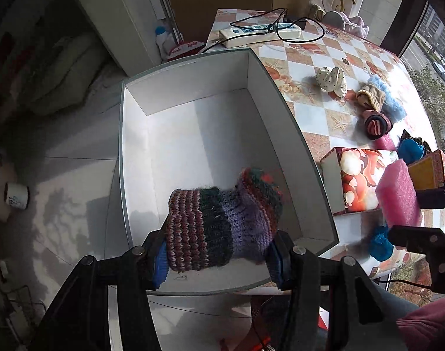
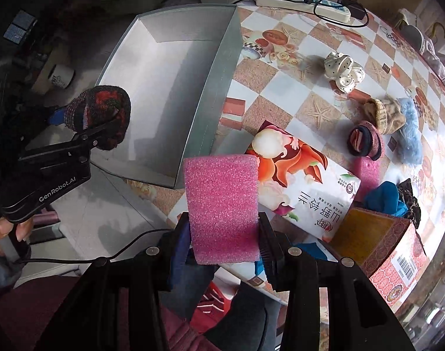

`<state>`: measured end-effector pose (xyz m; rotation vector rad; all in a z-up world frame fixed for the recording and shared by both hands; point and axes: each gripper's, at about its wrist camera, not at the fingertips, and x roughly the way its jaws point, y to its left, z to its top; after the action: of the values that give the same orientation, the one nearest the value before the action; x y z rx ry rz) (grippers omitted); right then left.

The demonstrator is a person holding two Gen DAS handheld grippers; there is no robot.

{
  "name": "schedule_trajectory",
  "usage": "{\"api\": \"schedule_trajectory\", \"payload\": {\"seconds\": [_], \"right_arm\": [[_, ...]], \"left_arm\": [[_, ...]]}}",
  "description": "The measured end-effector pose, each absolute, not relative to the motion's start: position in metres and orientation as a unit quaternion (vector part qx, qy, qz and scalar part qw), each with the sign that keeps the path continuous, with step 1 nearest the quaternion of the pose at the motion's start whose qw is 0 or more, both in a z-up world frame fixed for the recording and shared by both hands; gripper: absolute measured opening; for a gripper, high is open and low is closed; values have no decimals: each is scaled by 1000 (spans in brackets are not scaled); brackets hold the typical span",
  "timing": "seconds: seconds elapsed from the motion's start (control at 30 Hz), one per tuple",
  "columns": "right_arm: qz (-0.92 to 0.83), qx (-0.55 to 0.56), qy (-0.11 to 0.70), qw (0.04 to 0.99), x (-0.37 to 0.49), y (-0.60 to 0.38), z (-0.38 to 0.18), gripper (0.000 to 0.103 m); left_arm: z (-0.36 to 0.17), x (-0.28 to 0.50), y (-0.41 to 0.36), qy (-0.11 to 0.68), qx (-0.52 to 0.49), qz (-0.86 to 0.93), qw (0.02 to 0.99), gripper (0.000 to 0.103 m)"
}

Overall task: Organize soft objects
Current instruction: 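Carry the knit sock and pink sponge with both tools over the white box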

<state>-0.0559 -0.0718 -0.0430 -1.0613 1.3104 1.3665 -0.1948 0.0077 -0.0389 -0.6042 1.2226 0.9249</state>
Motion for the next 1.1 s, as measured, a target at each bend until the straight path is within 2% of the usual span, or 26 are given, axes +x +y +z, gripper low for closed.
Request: {"api": "schedule_trajectory", "payload": {"seconds": [0.2,0.53,0.77,1.1], "right_arm": [[571,-452,516,450,-90,-36,-53,45],[572,-451,537,425,-119,-3,-81,45],[557,-479,551,397,-134,-6,-113,45],[550,-487,570,369,-142,-25,-121,45]], "left_arm": [[-60,-216,17,544,-299,430,655,58],[-86,-229,25,554,-319,438,632,58],[-98,-230,25,565,-322,430,626,58],[-99,-226,17,573,-316,412,634,58]]}}
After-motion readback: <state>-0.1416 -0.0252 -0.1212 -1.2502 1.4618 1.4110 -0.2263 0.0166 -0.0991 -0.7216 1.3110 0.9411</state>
